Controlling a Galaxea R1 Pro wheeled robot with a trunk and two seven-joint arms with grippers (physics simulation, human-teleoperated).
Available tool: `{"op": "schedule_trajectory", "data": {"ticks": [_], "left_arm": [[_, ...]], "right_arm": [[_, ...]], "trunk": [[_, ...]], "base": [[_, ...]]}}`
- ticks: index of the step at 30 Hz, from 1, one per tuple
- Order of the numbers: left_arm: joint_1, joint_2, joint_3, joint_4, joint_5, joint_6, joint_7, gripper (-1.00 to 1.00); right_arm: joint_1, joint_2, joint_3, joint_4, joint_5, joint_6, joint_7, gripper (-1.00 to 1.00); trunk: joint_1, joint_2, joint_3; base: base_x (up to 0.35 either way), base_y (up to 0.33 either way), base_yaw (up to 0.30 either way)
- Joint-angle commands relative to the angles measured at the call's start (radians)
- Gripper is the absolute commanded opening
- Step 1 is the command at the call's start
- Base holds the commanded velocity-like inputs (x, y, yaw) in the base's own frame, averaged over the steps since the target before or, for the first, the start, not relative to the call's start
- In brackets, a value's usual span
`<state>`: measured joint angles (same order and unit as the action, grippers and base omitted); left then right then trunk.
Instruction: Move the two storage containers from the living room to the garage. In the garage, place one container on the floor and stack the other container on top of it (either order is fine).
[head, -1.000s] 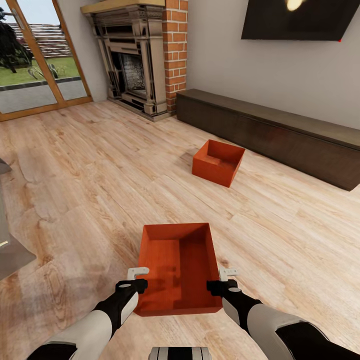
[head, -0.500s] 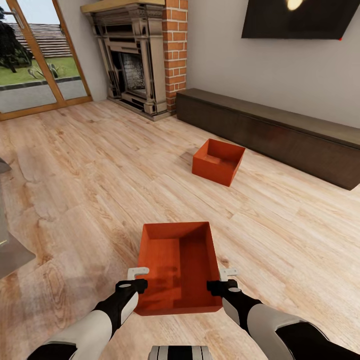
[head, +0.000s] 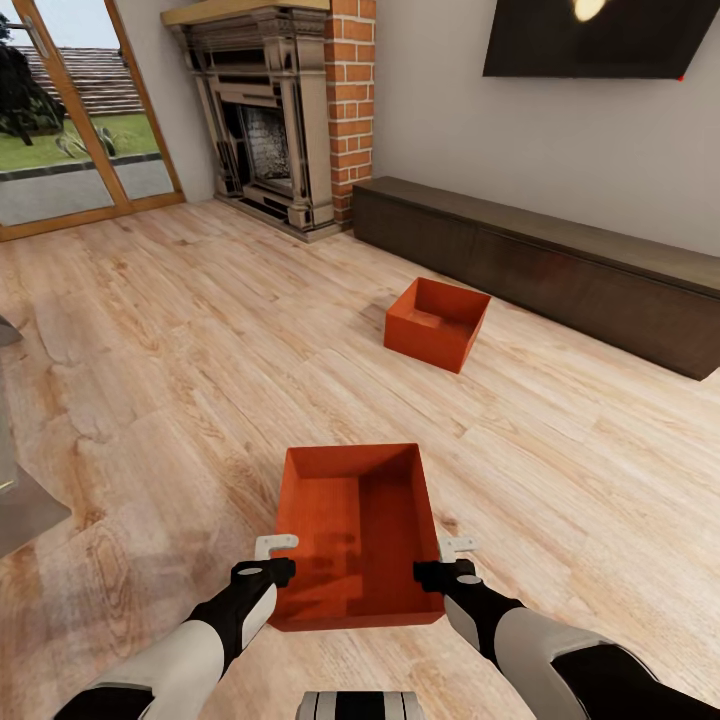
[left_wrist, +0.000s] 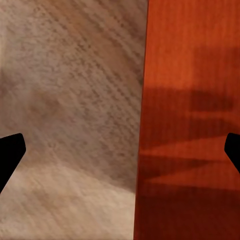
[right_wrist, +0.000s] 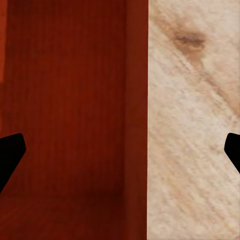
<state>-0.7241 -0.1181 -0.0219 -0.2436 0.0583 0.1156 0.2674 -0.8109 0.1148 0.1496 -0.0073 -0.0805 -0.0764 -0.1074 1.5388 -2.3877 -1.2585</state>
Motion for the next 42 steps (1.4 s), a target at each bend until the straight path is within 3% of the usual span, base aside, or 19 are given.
{"op": "schedule_trajectory", "data": {"ticks": [1, 6, 7, 8, 9, 34, 42], "left_arm": [[0.000, 0.000, -0.003, -0.002, 0.006, 0.006, 0.004, 1.00], [0.000, 0.001, -0.002, -0.002, 0.006, 0.007, 0.004, 1.00], [0.000, 0.001, -0.002, -0.002, 0.007, 0.007, 0.004, -1.00], [0.000, 0.001, -0.003, -0.001, 0.008, 0.008, 0.004, -1.00], [0.000, 0.001, -0.003, 0.000, 0.009, 0.008, 0.005, -1.00], [0.000, 0.000, -0.004, 0.004, 0.006, 0.001, 0.005, -1.00], [0.000, 0.000, -0.004, 0.004, 0.007, 0.006, 0.004, -1.00]], "right_arm": [[-0.001, 0.000, 0.008, 0.001, -0.008, -0.003, -0.003, 1.00], [-0.001, 0.000, 0.007, 0.001, -0.008, -0.003, -0.003, 1.00], [-0.001, 0.000, 0.007, 0.001, -0.008, -0.003, -0.003, 1.00], [-0.001, 0.000, 0.007, 0.001, -0.008, -0.003, -0.003, 1.00], [-0.001, 0.000, 0.007, 0.001, -0.008, -0.002, -0.002, -1.00], [-0.001, 0.001, 0.007, 0.001, -0.008, -0.002, -0.003, -1.00], [-0.001, 0.002, 0.007, 0.001, -0.010, -0.003, -0.004, -1.00]], "trunk": [[0.000, 0.000, -0.001], [0.000, 0.000, -0.001], [0.000, 0.000, -0.001], [0.000, 0.000, -0.001], [0.000, 0.000, -0.001], [0.000, 0.000, -0.001], [-0.031, 0.056, 0.024]], "base": [[0.000, 0.000, 0.000], [0.000, 0.000, 0.000], [0.000, 0.000, 0.000], [0.000, 0.000, 0.000], [0.000, 0.000, 0.000], [0.000, 0.000, 0.000], [0.000, 0.000, 0.000]]}}
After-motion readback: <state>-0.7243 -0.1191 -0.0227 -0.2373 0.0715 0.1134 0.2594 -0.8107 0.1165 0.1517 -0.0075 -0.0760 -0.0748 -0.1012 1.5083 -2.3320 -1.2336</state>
